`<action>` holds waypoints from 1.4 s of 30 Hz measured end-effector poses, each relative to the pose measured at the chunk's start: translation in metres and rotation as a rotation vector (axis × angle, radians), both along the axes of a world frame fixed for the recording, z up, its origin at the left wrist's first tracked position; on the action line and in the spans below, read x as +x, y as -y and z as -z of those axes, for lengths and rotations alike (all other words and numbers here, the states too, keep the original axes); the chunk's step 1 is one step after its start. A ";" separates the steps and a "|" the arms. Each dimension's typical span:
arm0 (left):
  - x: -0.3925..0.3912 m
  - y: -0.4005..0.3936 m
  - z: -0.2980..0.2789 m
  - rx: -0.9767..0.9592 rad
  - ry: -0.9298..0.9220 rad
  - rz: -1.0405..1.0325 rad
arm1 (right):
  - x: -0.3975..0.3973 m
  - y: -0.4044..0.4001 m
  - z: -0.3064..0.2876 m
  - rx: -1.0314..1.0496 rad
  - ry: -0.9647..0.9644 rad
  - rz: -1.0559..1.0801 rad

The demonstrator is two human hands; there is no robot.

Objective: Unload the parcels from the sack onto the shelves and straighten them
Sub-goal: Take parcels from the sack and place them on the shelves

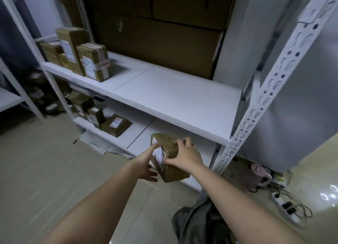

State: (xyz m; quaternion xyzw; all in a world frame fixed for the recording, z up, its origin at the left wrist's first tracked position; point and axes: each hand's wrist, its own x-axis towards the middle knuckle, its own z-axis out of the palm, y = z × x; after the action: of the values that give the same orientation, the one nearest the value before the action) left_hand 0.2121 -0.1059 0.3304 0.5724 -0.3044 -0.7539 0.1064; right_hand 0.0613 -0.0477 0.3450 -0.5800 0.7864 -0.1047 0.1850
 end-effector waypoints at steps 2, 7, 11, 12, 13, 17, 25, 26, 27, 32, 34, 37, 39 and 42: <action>0.031 0.024 -0.002 0.010 -0.088 0.031 | 0.037 0.023 -0.005 -0.111 -0.224 -0.165; 0.104 0.082 0.002 -0.158 -0.255 0.132 | 0.118 0.083 -0.008 -0.296 -0.515 -0.419; 0.144 0.116 -0.001 0.032 -0.369 -0.051 | 0.157 0.119 -0.014 -0.361 -0.538 -0.484; 0.155 0.126 0.000 0.035 -0.403 -0.090 | 0.166 0.128 -0.017 -0.374 -0.485 -0.482; 0.165 0.136 0.004 0.004 -0.415 -0.116 | 0.175 0.136 -0.020 -0.390 -0.369 -0.468; 0.194 0.165 0.008 -0.043 -0.395 -0.155 | 0.201 0.172 -0.022 -0.450 0.377 -0.242; 0.220 0.226 0.017 0.059 -0.239 -0.131 | 0.212 0.261 0.003 -0.172 0.800 -0.110; 0.224 0.235 0.019 0.081 -0.225 -0.131 | 0.212 0.271 0.008 -0.120 0.795 -0.107; 0.227 0.246 0.022 0.087 -0.199 -0.121 | 0.210 0.283 0.013 -0.070 0.785 -0.089; 0.231 0.299 0.038 0.085 0.054 -0.107 | 0.202 0.335 0.035 0.141 0.696 0.154; 0.229 0.317 0.040 0.125 0.075 -0.112 | 0.202 0.350 0.042 0.207 0.758 0.191; 0.223 0.345 0.043 0.154 0.060 -0.149 | 0.203 0.377 0.050 0.259 0.817 0.228; 0.219 0.360 0.046 0.165 0.040 -0.186 | 0.204 0.391 0.054 0.249 0.907 0.332; 0.220 0.387 0.050 0.203 -0.005 -0.216 | 0.202 0.410 0.061 0.363 1.156 0.530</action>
State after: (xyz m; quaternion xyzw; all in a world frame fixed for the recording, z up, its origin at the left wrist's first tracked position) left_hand 0.4320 -0.4928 0.2803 0.6076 -0.1629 -0.7665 0.1293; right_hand 0.2634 -0.4575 0.2842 -0.1766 0.6818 -0.3067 0.6402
